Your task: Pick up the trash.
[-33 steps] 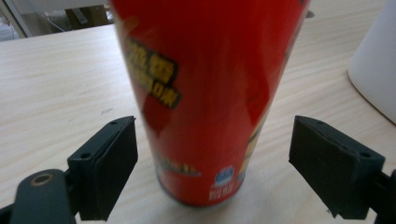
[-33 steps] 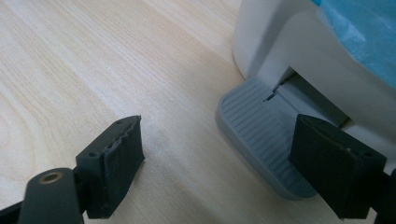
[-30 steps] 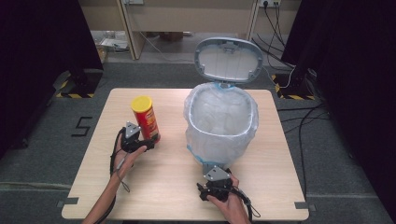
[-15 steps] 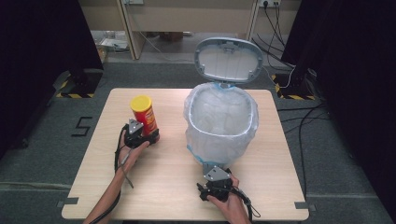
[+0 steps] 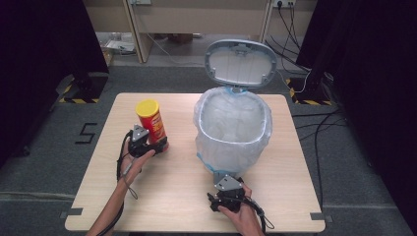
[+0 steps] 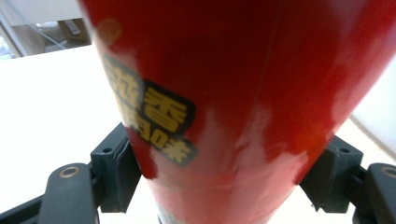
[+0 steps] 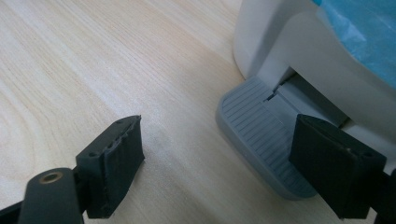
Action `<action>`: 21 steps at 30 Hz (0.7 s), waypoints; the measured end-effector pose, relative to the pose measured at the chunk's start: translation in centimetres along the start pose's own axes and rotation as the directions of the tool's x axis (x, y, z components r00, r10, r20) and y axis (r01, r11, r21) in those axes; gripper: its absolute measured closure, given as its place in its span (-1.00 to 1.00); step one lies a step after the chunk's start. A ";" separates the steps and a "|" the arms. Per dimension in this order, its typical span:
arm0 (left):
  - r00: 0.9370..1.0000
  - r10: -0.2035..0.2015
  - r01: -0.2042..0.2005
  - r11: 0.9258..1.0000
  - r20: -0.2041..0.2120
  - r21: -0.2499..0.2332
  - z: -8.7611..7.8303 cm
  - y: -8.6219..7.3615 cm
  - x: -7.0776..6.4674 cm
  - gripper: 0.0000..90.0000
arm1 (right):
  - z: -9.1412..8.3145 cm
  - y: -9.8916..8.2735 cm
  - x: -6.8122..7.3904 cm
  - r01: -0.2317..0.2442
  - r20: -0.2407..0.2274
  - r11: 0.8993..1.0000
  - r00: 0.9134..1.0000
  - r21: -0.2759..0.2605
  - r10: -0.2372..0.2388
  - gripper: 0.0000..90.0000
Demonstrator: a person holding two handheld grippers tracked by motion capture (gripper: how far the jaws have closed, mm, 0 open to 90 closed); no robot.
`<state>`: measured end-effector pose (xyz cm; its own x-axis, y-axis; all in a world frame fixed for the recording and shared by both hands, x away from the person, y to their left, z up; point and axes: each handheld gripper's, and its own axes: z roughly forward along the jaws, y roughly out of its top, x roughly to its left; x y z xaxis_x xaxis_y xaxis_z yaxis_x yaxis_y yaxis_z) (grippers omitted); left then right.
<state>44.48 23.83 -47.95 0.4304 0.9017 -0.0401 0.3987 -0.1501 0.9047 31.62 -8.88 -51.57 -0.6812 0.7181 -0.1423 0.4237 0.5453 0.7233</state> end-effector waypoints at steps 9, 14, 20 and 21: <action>0.999 0.005 -0.004 1.000 0.052 -0.019 -2.3 2.6 -0.8 -0.47 | 0.0 0.0 0.0 -0.001 0.003 1.000 1.000 0.004 0.001 -0.62; 0.995 0.003 0.000 0.999 0.099 -0.035 -3.6 4.2 -1.5 -0.47 | 0.0 0.0 0.0 0.003 -0.001 1.000 1.000 0.003 -0.002 -0.62; 0.990 0.058 -0.055 0.998 0.132 -0.027 -4.8 6.2 -2.5 -0.47 | 0.0 0.0 0.0 0.002 -0.001 1.000 1.000 0.003 -0.002 -0.62; 0.989 0.071 -0.067 0.997 0.128 -0.031 -4.9 6.4 -2.5 -0.47 | 0.0 0.0 0.0 0.003 -0.001 1.000 1.000 0.003 -0.003 -0.62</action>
<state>42.01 22.59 -39.95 0.5575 0.8296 -0.0297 0.3439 -0.1982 0.9179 31.61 -8.91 -51.53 -0.6831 0.7161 -0.1431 0.4241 0.5486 0.7206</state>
